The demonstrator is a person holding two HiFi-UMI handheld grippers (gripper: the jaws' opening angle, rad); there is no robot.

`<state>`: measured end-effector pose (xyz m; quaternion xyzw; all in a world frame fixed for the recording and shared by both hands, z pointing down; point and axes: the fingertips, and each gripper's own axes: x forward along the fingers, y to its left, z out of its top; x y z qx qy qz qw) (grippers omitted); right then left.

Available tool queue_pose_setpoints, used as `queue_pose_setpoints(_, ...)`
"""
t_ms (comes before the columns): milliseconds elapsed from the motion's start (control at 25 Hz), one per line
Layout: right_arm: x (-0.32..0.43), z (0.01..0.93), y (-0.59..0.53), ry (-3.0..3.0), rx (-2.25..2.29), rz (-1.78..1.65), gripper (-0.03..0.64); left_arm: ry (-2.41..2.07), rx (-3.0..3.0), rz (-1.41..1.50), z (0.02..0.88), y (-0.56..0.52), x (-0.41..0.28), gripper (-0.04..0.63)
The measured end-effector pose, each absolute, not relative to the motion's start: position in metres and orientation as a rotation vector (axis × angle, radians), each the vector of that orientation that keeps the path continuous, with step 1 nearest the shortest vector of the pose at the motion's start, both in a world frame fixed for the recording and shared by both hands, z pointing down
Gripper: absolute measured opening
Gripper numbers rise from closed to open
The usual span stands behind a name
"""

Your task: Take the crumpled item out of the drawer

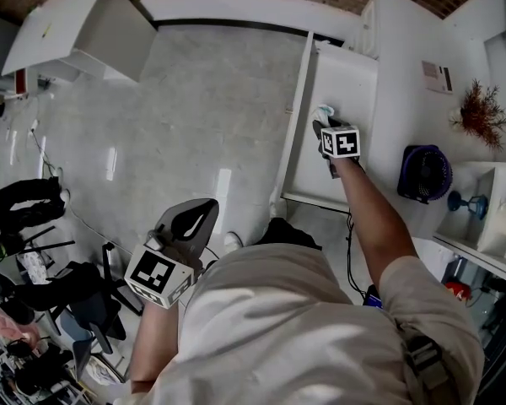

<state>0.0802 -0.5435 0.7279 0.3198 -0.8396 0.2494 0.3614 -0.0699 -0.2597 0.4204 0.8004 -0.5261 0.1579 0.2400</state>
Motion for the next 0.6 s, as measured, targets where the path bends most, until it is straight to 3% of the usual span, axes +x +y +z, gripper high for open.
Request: queue_pose_setpoints(600,0.089,0.629,-0.458,-2.285,0.896,0.564,0.161,-1.357,2.312,0.333,0.411,-0.183,-0.075,0.006)
